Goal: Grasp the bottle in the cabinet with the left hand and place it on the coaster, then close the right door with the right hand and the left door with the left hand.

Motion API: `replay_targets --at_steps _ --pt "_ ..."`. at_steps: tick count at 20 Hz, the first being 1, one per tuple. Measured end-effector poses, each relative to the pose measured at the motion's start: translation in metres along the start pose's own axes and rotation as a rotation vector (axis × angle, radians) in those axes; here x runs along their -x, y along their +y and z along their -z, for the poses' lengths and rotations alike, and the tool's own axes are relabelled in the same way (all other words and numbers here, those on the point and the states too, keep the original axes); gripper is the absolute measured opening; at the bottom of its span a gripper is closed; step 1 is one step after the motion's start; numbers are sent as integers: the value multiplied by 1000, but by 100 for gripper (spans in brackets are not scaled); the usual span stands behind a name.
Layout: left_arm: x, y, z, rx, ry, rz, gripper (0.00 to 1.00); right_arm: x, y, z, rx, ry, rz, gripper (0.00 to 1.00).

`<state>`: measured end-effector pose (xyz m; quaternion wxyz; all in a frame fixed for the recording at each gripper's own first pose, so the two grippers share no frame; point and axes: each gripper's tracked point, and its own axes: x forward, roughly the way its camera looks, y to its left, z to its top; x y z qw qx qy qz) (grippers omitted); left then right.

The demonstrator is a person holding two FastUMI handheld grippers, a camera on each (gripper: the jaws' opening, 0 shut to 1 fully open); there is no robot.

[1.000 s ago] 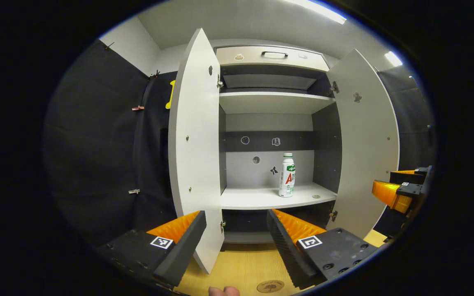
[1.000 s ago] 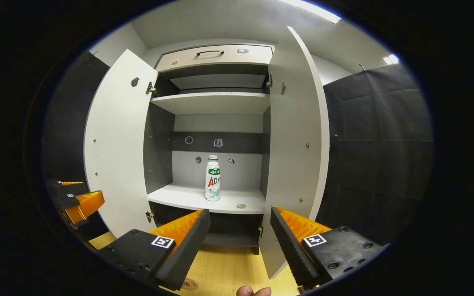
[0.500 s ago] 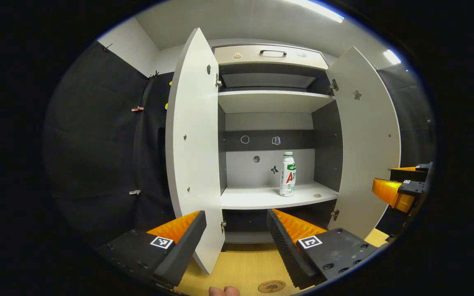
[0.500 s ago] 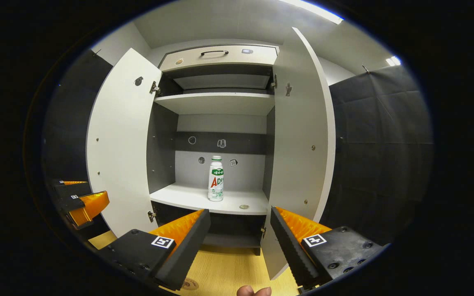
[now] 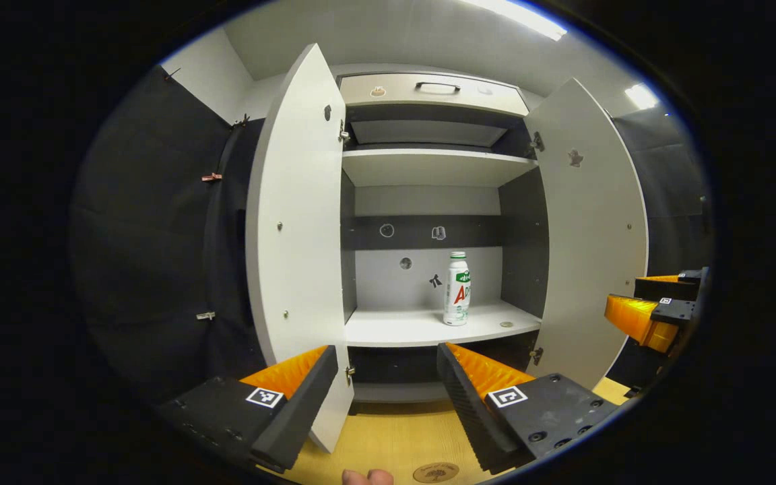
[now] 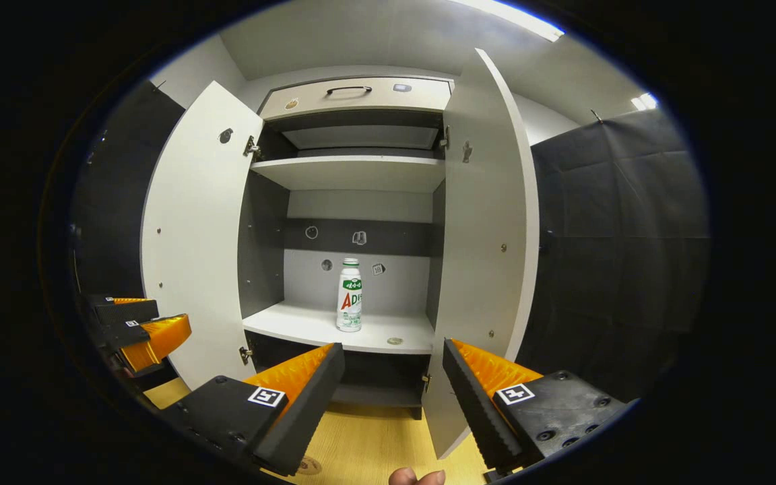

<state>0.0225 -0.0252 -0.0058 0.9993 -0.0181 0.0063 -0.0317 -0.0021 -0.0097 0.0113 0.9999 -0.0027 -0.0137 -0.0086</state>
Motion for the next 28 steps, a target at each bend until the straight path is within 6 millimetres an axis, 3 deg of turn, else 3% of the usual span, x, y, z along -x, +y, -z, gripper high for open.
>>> replay_targets --at_steps 5,15,22,28 --pt "-34 -34 -3 19 0 53 95 7 -19 -2 -20 11 13 98" --pt "-137 -78 -18 42 -25 114 95 22 -65 8 -52 41 27 97" --pt "-199 -102 -2 64 -6 120 94 24 -104 15 -77 51 52 98" --pt "-254 -121 13 35 7 115 95 9 -128 19 -43 50 44 98"
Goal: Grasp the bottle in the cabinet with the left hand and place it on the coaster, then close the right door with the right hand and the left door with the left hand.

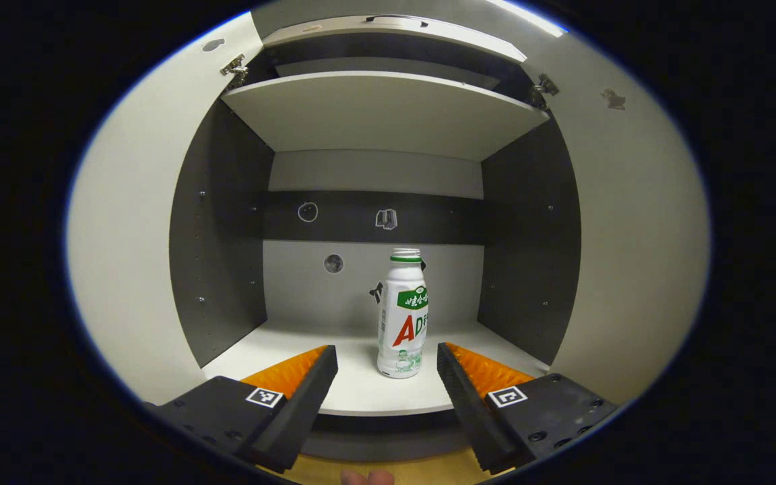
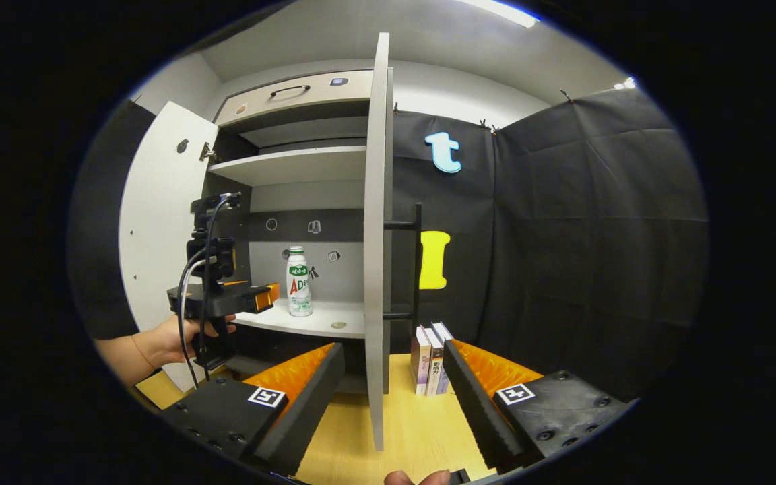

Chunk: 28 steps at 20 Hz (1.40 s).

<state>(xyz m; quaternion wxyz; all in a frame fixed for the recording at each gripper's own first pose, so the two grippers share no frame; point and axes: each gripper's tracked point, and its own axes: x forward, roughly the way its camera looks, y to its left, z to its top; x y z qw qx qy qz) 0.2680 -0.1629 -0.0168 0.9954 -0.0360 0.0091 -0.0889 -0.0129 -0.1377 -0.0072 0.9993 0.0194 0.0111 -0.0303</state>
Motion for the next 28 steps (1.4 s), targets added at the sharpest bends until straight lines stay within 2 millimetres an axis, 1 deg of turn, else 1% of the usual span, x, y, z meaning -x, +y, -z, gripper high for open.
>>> replay_targets --at_steps 3,6,9,12,15,18,21,22,23,24,25,28 --pt "-25 -3 8 -14 11 -16 95 -9 -9 0 -21 1 -6 98" --pt "-48 -8 15 -35 17 -21 95 -15 -13 0 -40 -3 -28 98" --pt "-69 -12 19 -36 17 -23 95 -17 -17 0 -54 -5 -43 98" --pt "-92 -9 23 -27 17 -49 95 -19 -18 2 -48 -2 -35 98" --pt "-114 -7 23 -11 12 -50 95 -22 -22 5 -28 2 -22 98" --pt "-129 -8 19 -30 2 -48 95 -23 -25 7 -25 12 -3 98" --pt "-140 -13 13 -47 -18 -24 95 -24 -29 13 -20 13 18 98" --pt "-143 -12 13 -54 -20 -21 95 -24 -31 14 -24 13 25 98" --pt "-143 -15 13 -57 -18 -6 94 -22 -32 14 -29 14 32 98" --pt "-143 -13 14 -58 -15 -3 89 -18 -35 14 -32 13 38 98" --pt "-143 -15 15 -54 -12 12 80 -13 -36 14 -32 11 44 98" --pt "-132 -15 8 -44 -6 21 78 -2 -33 10 -33 1 58 98"
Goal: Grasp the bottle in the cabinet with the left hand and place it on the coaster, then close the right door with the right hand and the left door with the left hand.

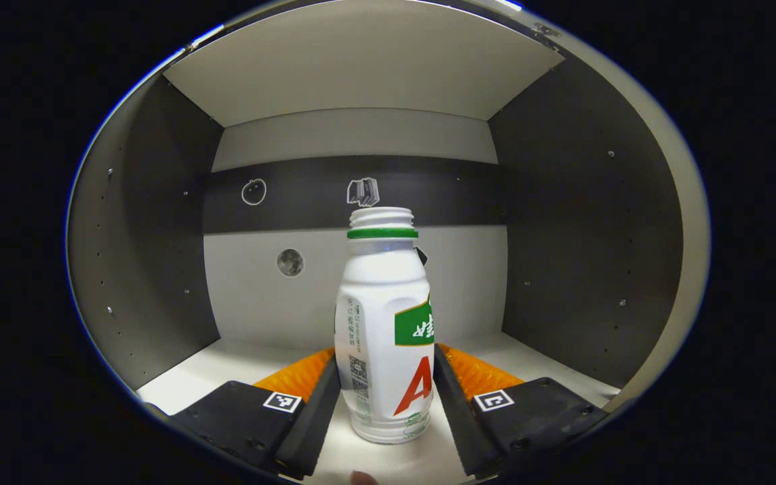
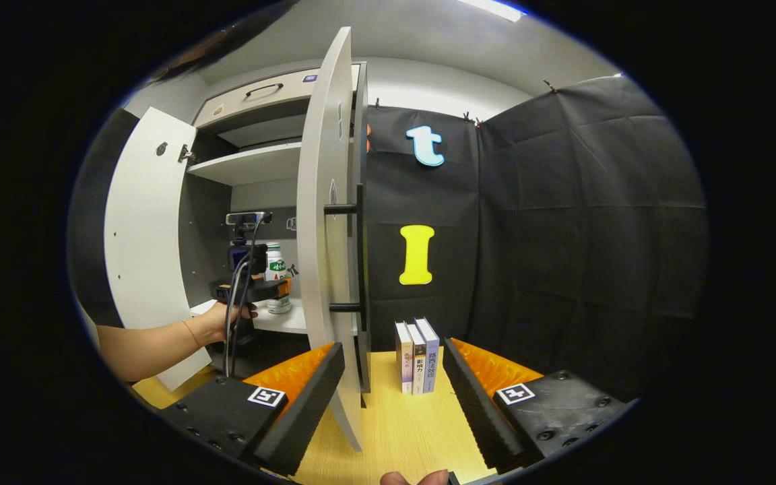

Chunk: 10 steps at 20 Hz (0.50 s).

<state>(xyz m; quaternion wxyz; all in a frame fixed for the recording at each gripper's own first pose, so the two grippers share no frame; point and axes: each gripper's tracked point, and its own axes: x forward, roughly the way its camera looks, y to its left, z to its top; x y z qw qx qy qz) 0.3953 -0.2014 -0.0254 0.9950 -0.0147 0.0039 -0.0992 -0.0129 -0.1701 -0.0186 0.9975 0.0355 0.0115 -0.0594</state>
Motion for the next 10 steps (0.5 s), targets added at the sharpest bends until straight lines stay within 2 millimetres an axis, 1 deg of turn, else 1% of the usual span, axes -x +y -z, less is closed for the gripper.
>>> replay_targets --at_steps 2,3,6,8,10 --pt "14 2 -13 -1 -15 16 78 7 5 -4 -8 -6 5 98" --pt "26 4 -19 -9 -22 22 77 9 8 -5 -13 -6 6 98" --pt "82 6 -40 -14 -56 45 77 17 14 -7 -24 -1 11 98" --pt "105 12 -44 -8 -59 55 77 21 17 -10 -30 -6 14 98" --pt "134 18 -46 -10 -66 64 78 26 22 -14 -31 -18 10 98"
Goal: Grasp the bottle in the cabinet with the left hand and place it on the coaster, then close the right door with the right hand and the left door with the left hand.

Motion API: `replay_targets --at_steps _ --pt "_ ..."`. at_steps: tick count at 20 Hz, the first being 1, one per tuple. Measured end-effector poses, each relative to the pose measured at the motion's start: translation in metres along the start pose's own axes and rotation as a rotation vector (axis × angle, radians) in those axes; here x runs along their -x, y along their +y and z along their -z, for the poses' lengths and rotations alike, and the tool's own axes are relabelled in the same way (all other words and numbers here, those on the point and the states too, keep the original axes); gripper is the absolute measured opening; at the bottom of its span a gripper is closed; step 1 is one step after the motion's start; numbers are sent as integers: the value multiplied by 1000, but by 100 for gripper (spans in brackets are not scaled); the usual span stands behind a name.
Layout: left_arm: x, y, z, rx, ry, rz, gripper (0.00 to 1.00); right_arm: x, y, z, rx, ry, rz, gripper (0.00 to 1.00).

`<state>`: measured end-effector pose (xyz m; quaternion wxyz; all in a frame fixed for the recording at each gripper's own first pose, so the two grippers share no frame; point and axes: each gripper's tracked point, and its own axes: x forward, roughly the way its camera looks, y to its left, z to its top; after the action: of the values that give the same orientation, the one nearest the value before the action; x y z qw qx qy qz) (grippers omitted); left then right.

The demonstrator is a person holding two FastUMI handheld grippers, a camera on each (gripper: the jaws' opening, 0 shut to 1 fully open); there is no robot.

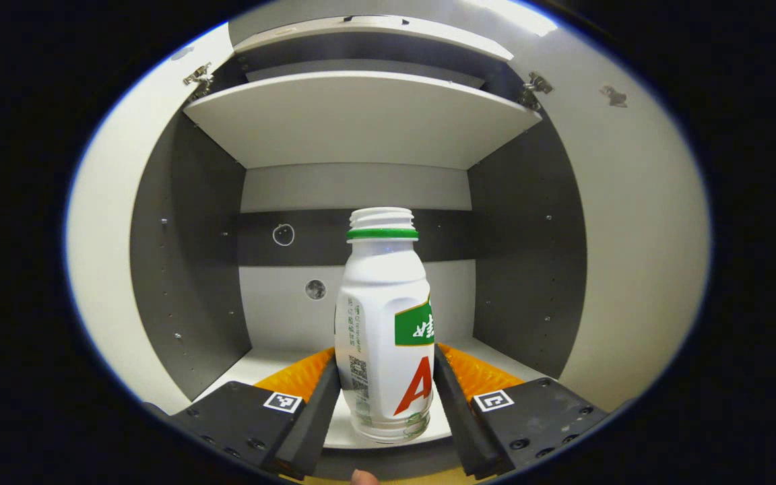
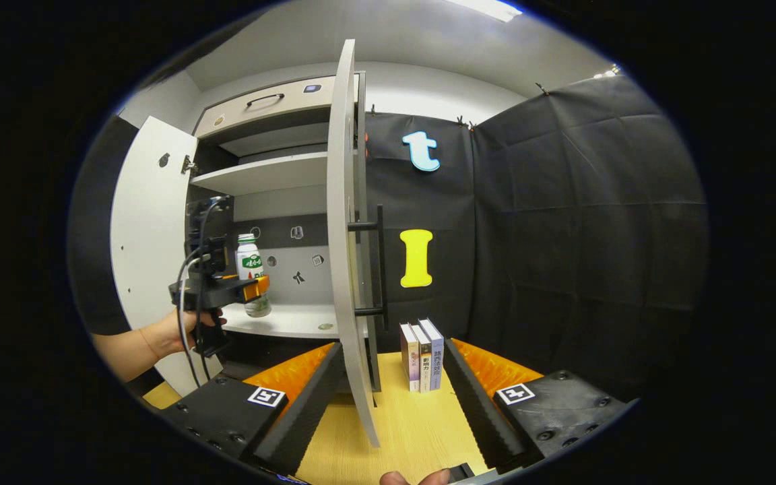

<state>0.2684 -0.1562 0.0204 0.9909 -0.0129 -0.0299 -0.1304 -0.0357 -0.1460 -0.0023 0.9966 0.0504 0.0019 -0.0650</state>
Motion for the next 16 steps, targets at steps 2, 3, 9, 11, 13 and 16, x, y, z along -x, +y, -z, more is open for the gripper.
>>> replay_targets --at_steps 2,3,9,11,13,16 --pt "27 4 -1 -13 -10 7 78 4 5 -3 8 -8 -4 98" --pt "42 6 1 -14 -14 6 77 6 7 -4 11 -13 -6 98" --pt "114 19 29 9 -26 -16 77 2 21 -22 21 -56 -23 98" --pt "133 20 44 7 -31 -13 78 3 21 -27 18 -72 -14 98" --pt "151 19 66 14 -15 -17 77 3 24 -30 23 -83 -15 98" --pt "175 14 111 50 21 -12 77 3 26 -32 41 -90 -19 98"
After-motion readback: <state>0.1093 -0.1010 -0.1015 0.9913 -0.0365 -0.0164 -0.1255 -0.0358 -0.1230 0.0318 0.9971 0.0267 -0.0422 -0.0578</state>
